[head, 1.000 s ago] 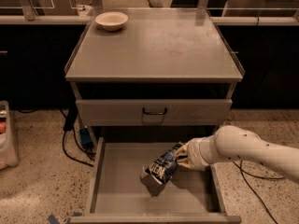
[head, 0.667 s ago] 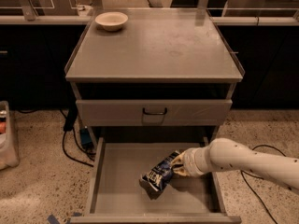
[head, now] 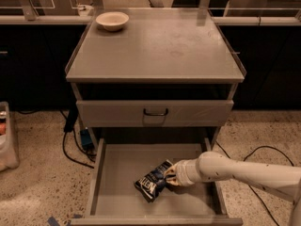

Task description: Place blue chip bag into middle drawer

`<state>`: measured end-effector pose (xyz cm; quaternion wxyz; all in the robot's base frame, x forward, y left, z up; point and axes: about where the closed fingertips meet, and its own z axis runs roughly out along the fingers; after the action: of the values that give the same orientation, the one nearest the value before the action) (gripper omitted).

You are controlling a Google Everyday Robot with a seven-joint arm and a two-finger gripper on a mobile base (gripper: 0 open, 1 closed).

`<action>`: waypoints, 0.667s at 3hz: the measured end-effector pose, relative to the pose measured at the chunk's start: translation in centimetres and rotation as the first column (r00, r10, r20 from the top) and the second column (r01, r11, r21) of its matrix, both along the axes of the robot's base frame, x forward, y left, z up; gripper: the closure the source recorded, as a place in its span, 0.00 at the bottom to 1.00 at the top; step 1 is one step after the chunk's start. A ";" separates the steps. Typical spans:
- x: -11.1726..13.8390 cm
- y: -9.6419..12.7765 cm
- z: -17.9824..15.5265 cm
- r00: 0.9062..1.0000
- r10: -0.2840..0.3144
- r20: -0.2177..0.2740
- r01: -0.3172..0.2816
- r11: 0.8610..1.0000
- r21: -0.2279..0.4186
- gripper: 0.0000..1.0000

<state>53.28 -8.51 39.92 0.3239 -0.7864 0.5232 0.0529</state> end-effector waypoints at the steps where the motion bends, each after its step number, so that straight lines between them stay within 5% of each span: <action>1: -0.3 0.6 -2.1 0.999 -0.013 -0.034 0.013 1.000 0.010 1.00; 2: -0.3 0.6 -2.1 0.999 -0.012 -0.035 0.013 1.000 0.010 0.74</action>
Offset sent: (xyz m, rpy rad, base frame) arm -0.0024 0.0048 -0.0181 0.0086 0.0292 -0.0114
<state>52.96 -7.92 37.77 0.3191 -0.7804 0.5335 0.0674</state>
